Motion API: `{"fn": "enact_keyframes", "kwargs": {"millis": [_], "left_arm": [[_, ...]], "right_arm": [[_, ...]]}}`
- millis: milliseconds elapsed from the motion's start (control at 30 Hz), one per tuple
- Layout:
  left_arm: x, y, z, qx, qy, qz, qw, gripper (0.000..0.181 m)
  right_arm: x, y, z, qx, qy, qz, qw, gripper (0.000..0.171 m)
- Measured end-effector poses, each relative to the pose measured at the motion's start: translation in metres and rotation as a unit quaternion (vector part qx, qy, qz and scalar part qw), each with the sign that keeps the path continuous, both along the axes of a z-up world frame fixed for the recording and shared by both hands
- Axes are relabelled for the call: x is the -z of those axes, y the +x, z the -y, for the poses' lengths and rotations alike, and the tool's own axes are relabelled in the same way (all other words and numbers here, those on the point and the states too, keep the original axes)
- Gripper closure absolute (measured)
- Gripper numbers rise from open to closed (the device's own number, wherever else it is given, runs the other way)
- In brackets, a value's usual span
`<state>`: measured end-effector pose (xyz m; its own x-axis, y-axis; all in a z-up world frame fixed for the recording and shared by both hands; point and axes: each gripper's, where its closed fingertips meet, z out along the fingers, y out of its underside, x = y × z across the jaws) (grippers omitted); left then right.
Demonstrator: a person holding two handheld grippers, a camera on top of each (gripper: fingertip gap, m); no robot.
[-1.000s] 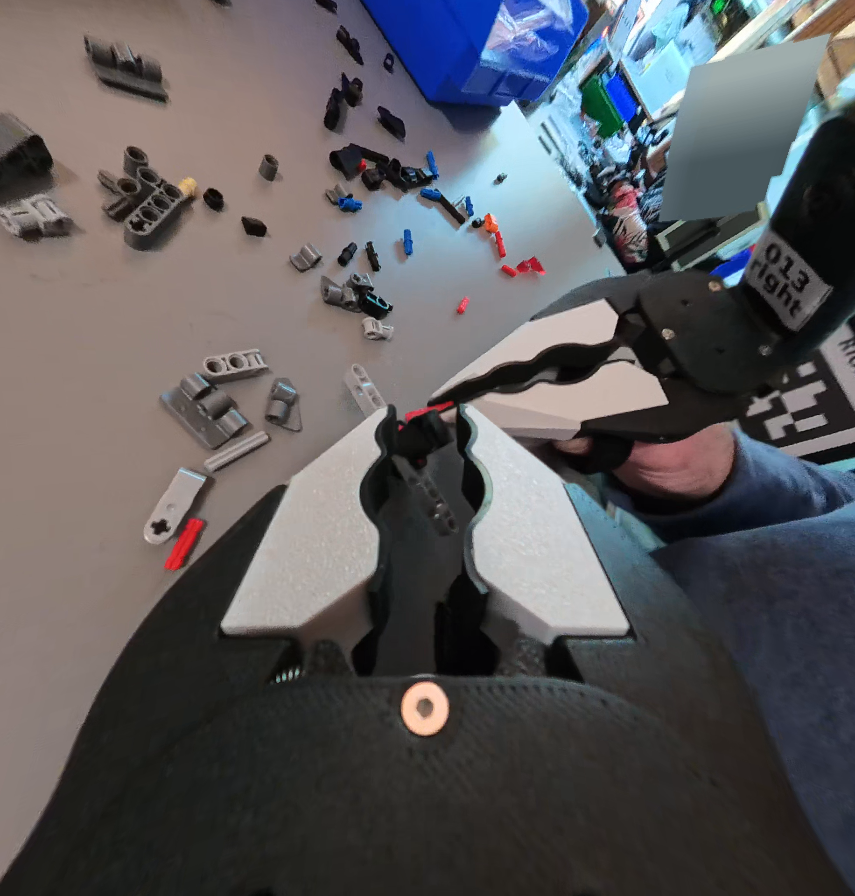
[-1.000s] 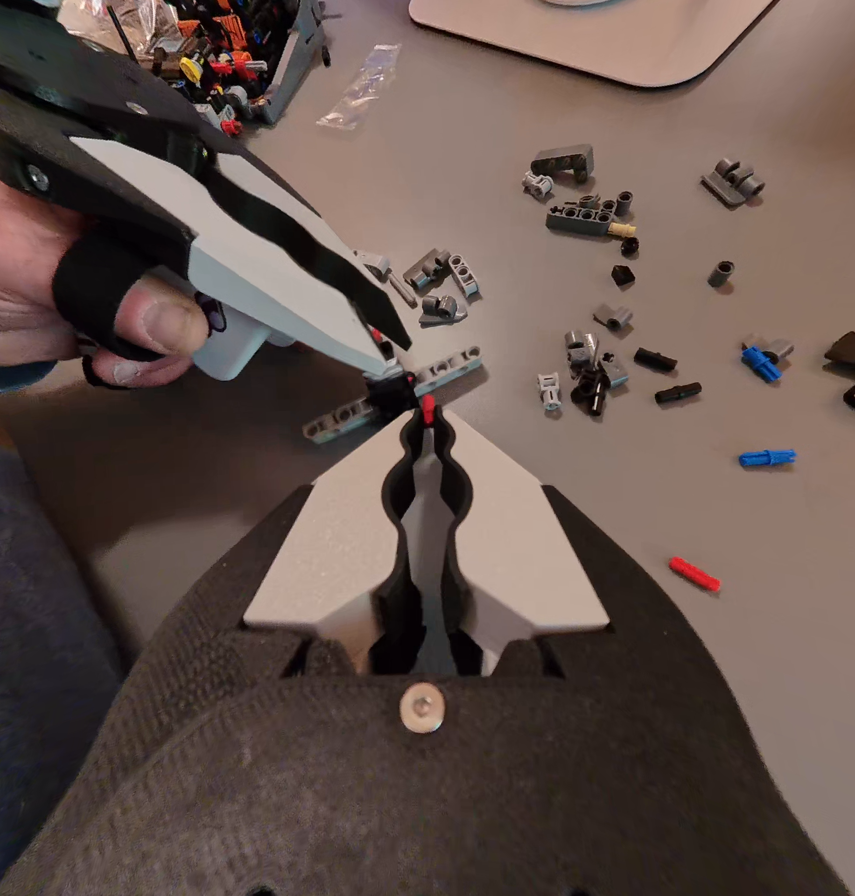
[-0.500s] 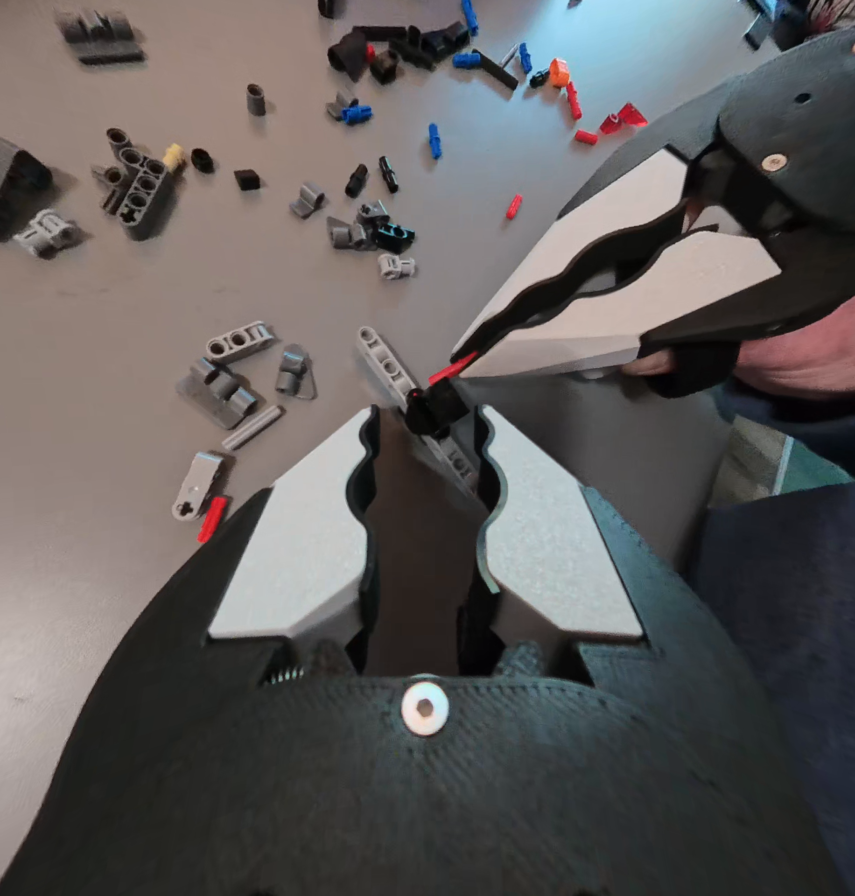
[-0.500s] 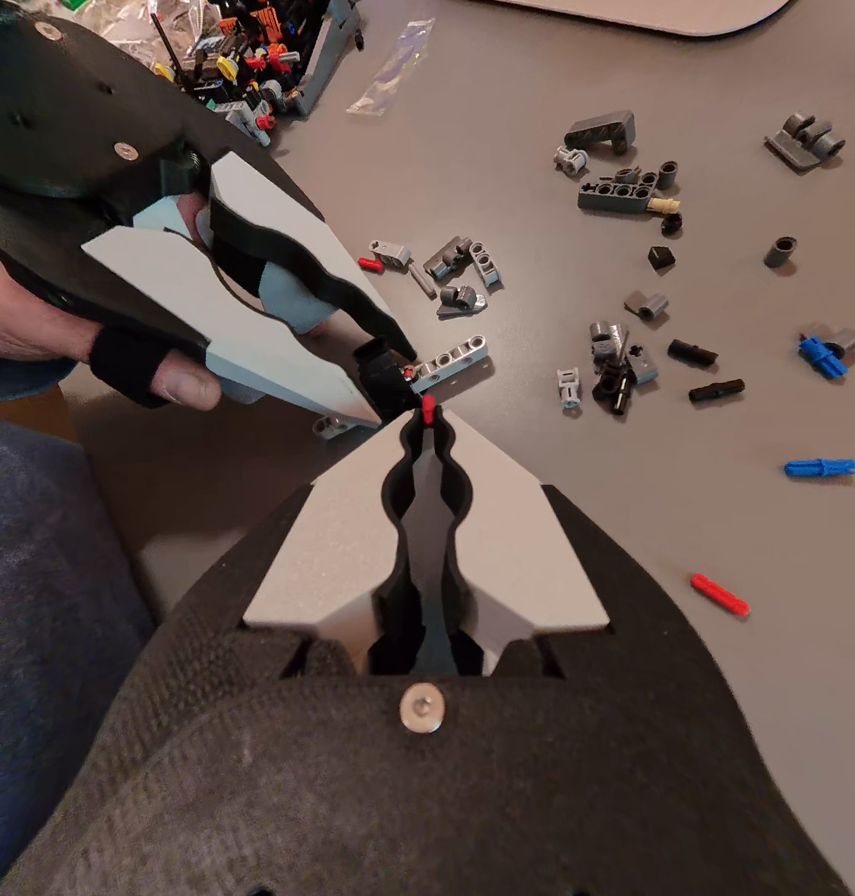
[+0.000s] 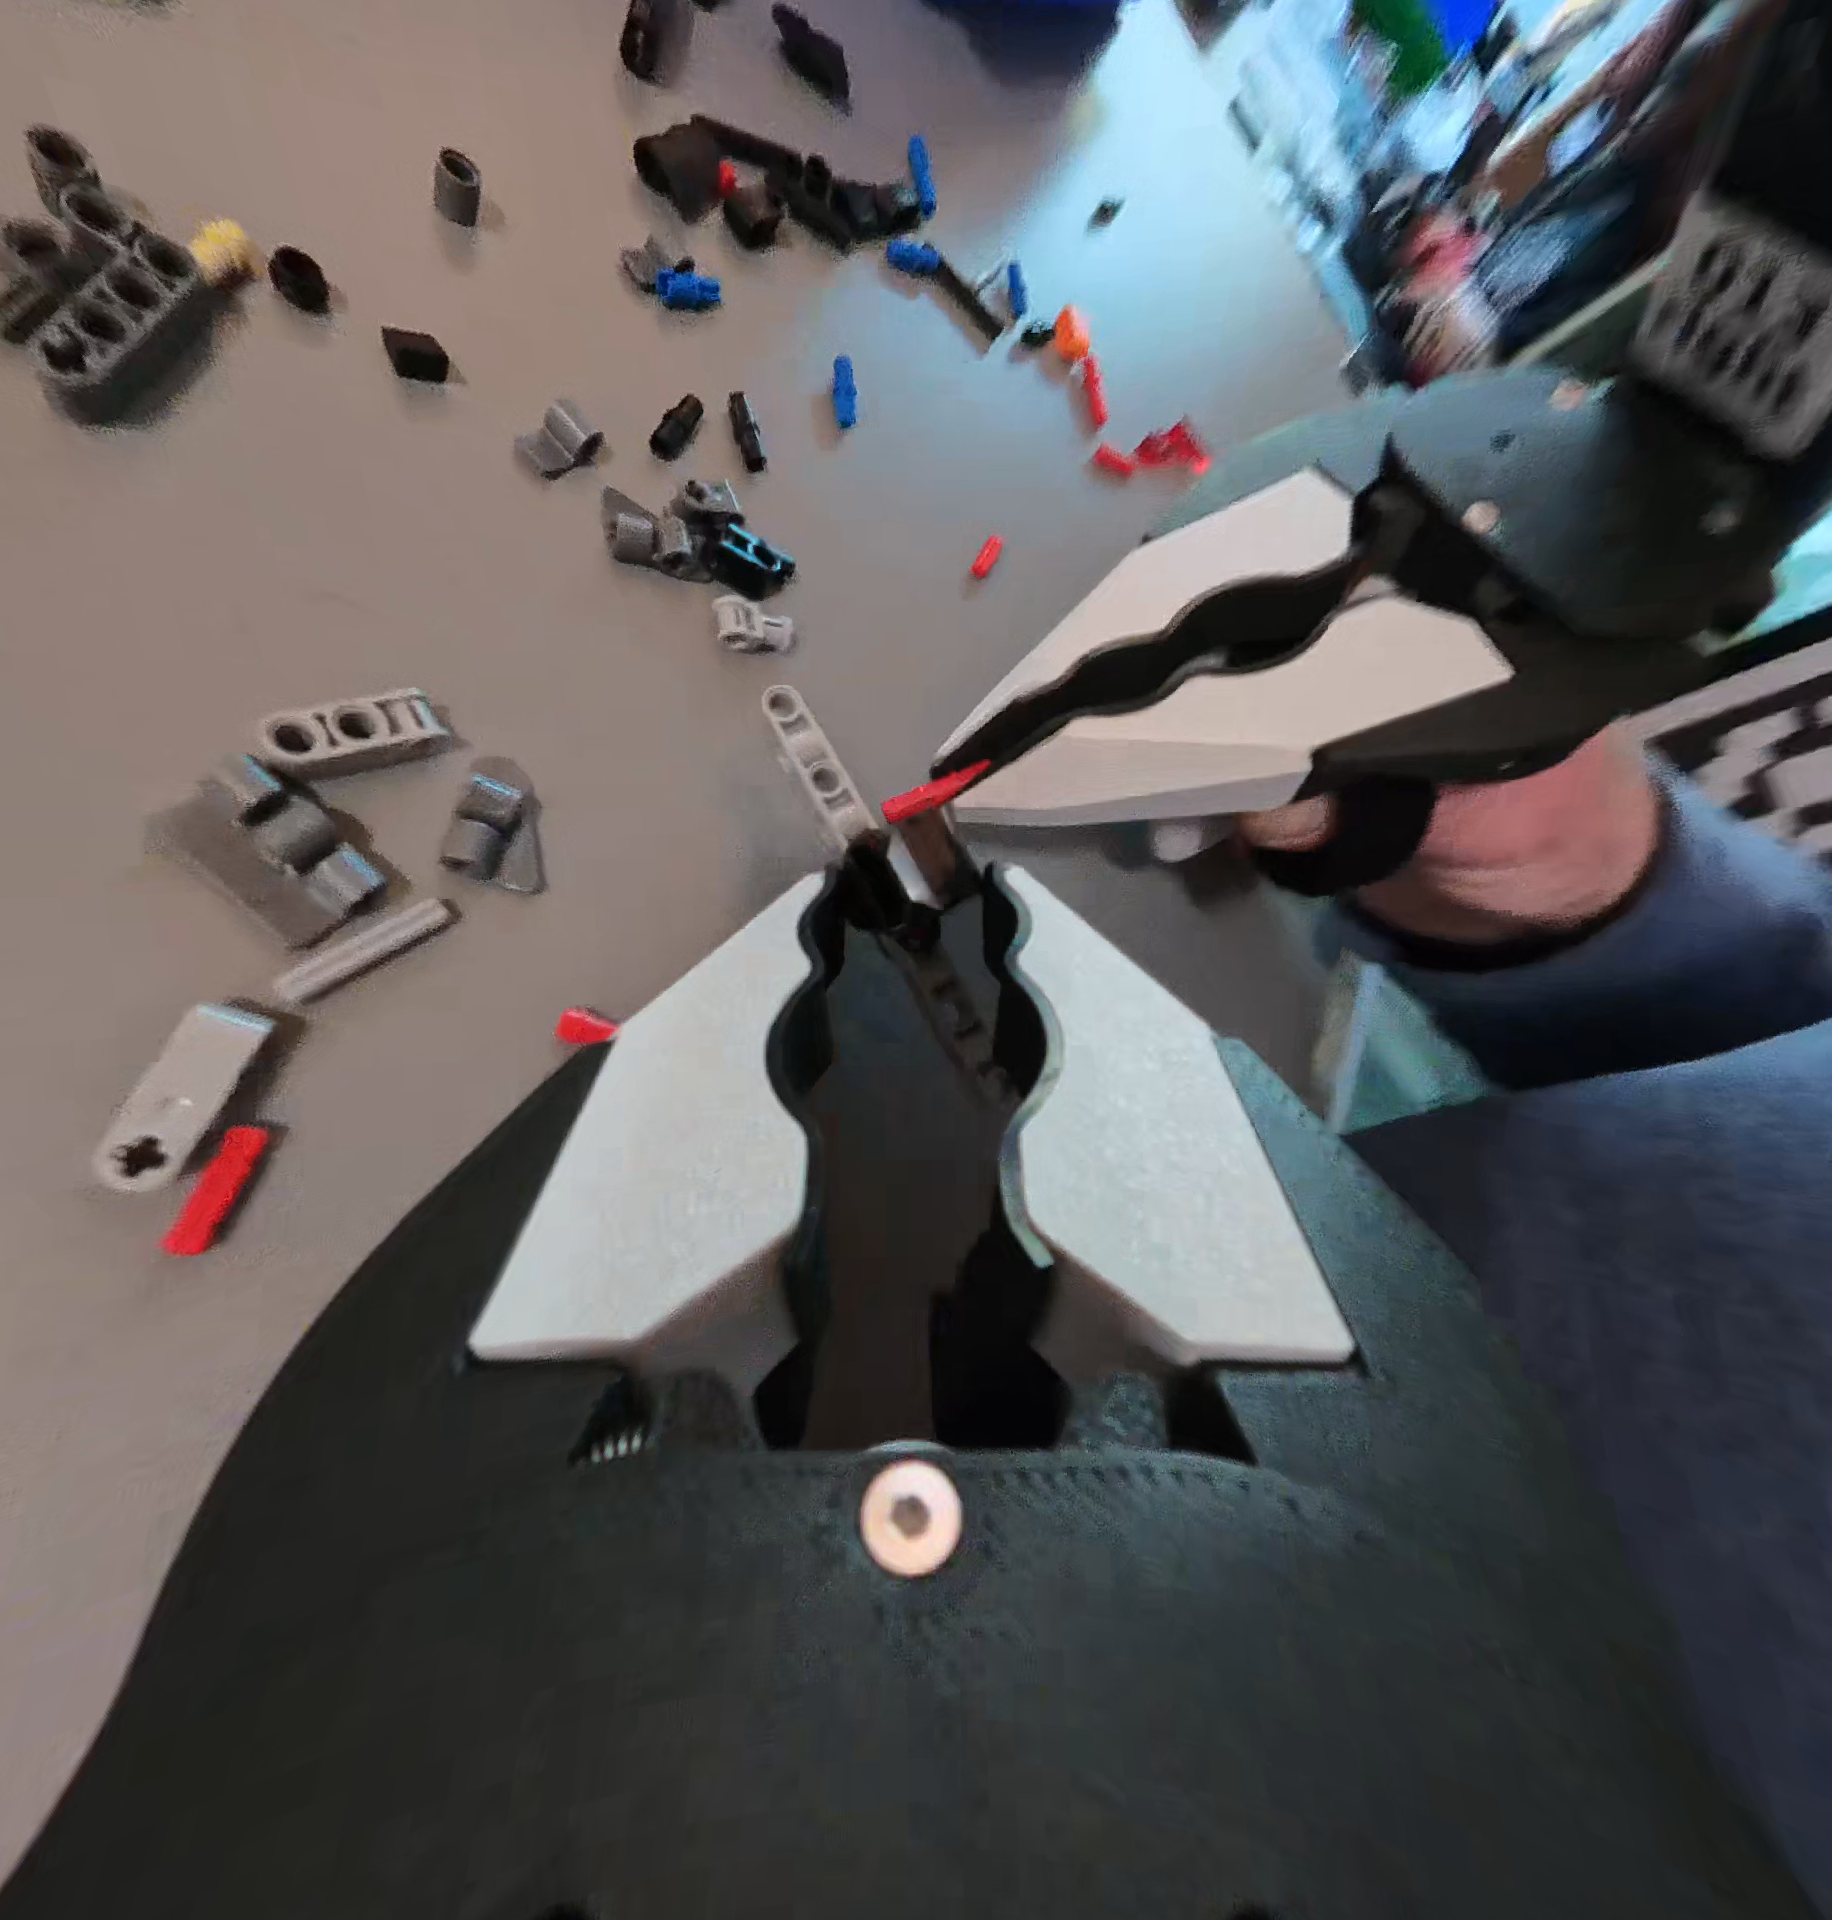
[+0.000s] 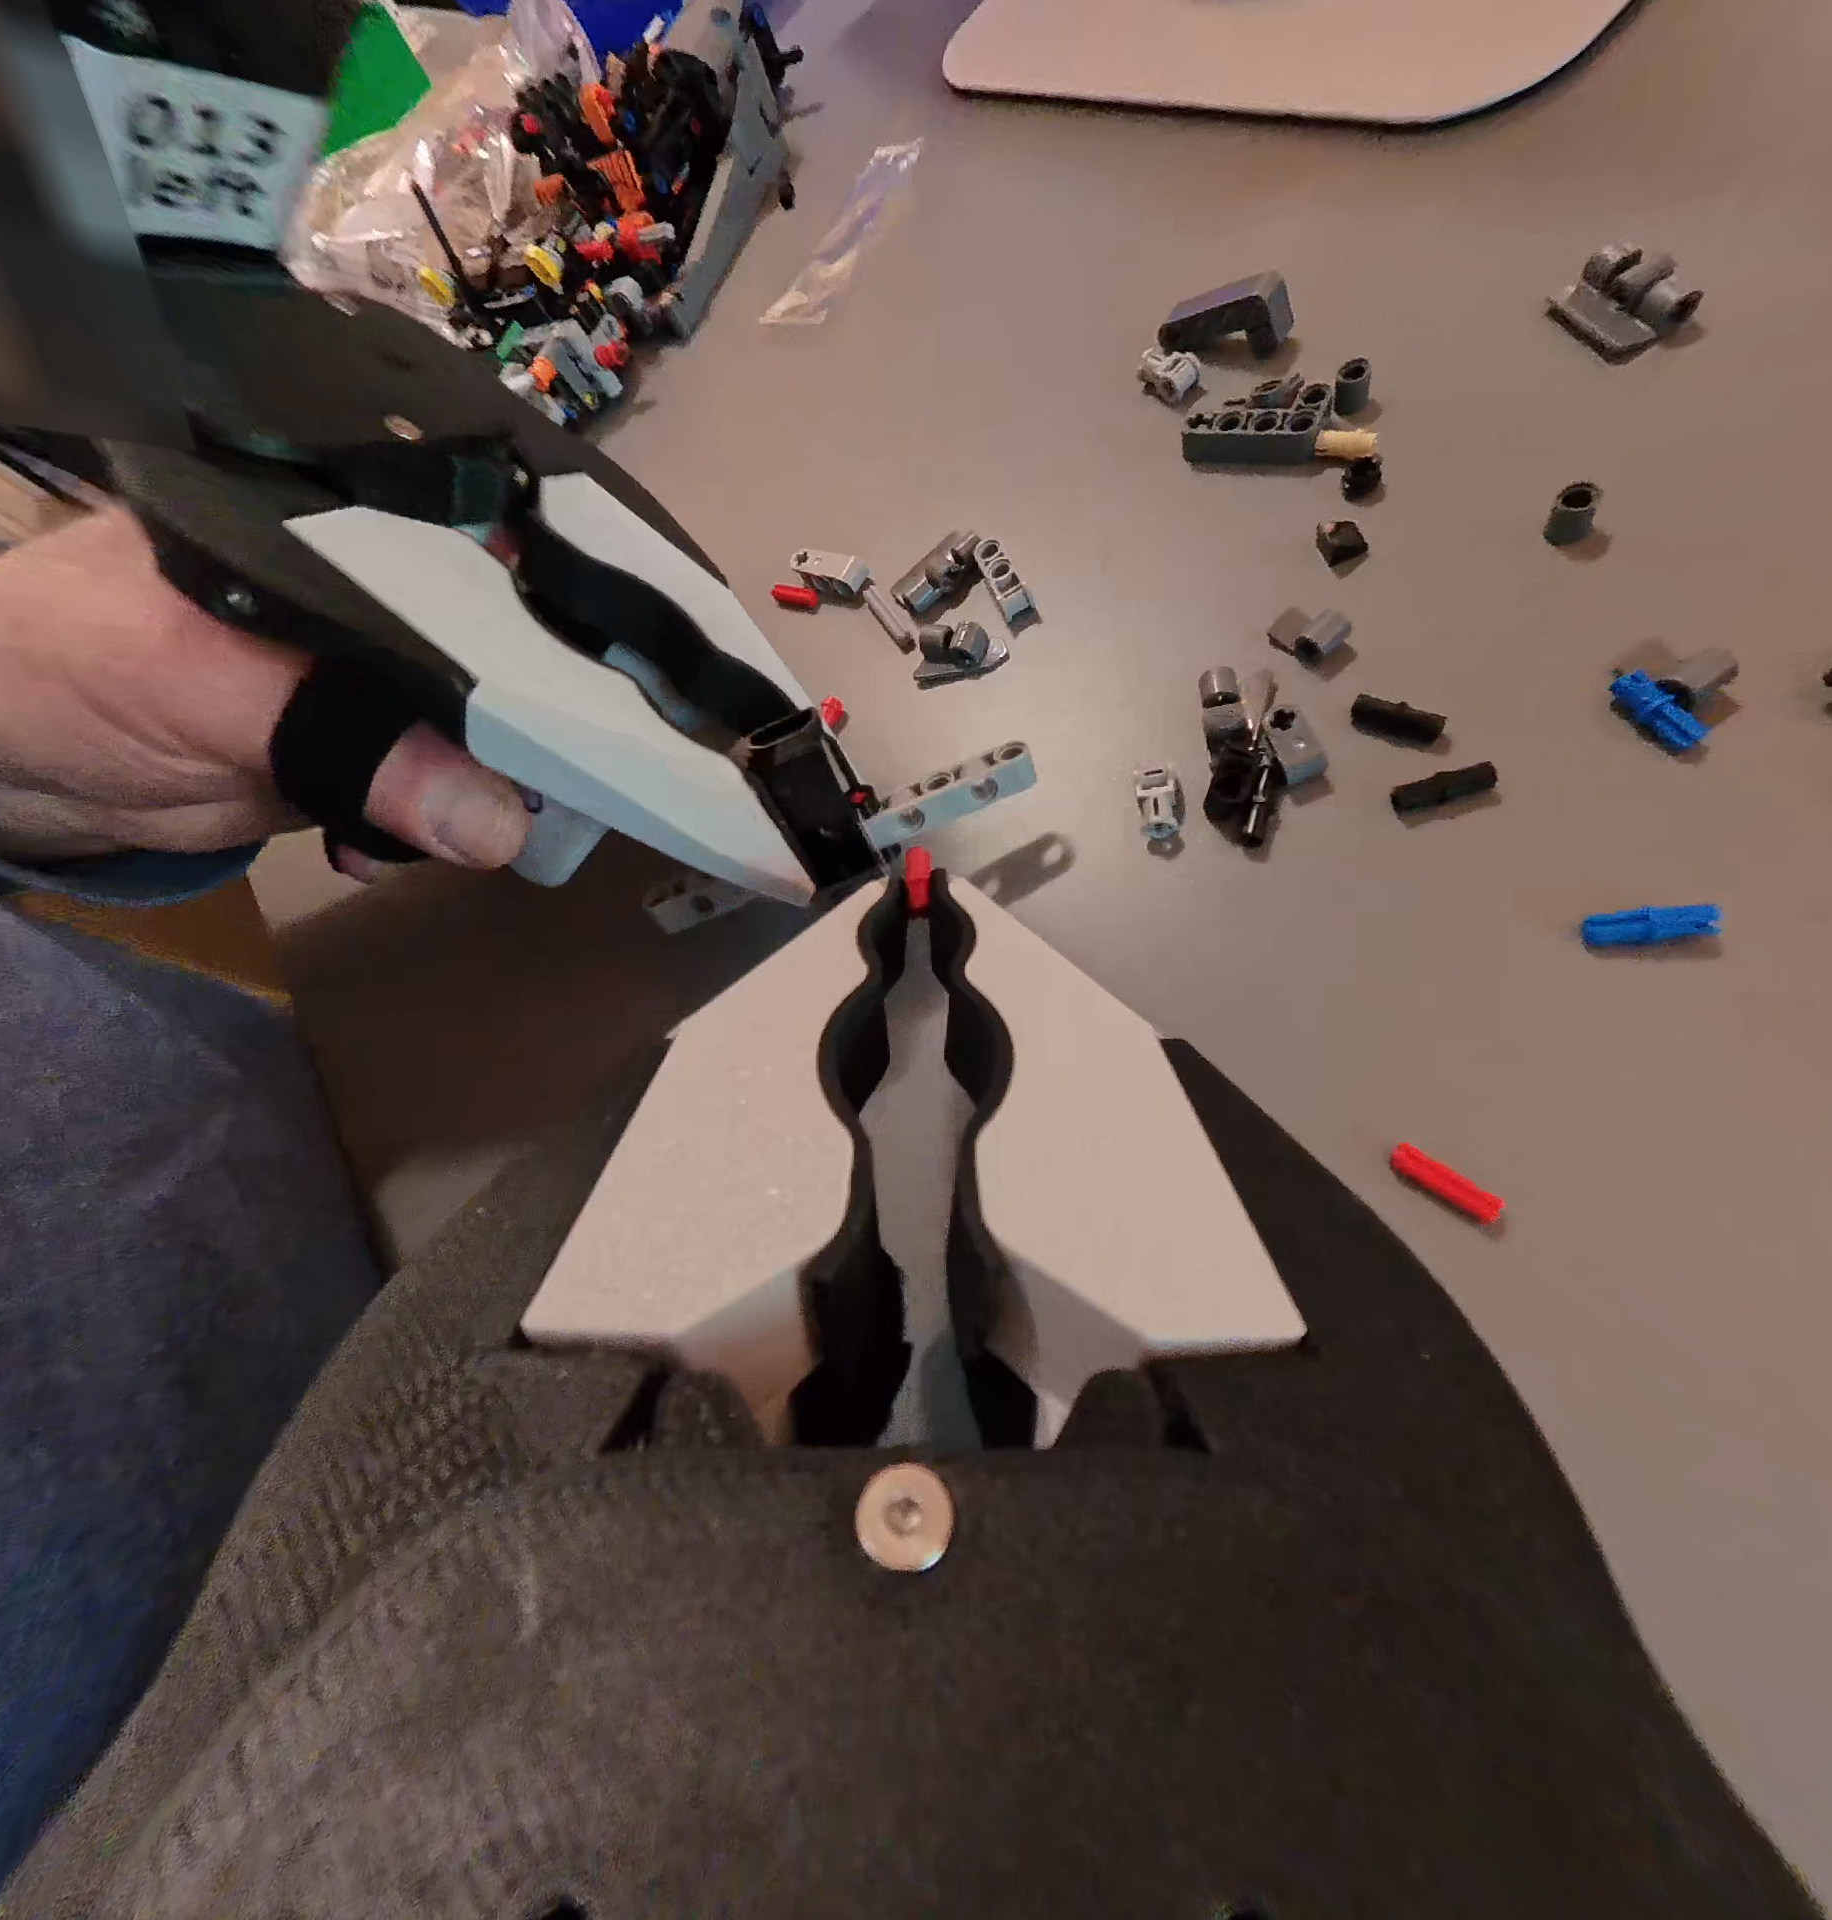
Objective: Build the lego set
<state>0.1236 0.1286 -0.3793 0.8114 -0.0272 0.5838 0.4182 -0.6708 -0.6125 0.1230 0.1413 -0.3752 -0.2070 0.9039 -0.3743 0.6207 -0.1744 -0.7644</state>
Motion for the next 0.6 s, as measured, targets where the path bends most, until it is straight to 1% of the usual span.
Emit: {"fn": "enact_keyframes", "kwargs": {"millis": [67, 133, 367, 600], "left_arm": [[-0.003, 0.004, -0.002, -0.01, 0.005, 0.062, 0.998, 0.155], [-0.005, 0.006, -0.004, -0.02, 0.015, 0.082, 0.996, 0.156], [-0.007, 0.013, -0.009, -0.021, 0.028, 0.095, 0.995, 0.156], [-0.006, 0.014, -0.011, -0.016, 0.036, 0.071, 0.997, 0.156]], "right_arm": [[-0.003, 0.002, -0.002, -0.002, -0.007, -0.007, 1.0, 0.17], [-0.003, 0.004, -0.002, -0.006, -0.011, -0.012, 1.0, 0.17], [-0.006, 0.005, -0.006, -0.001, -0.005, -0.021, 1.0, 0.17], [-0.006, 0.006, -0.007, -0.012, 0.006, -0.025, 1.0, 0.17]]}}
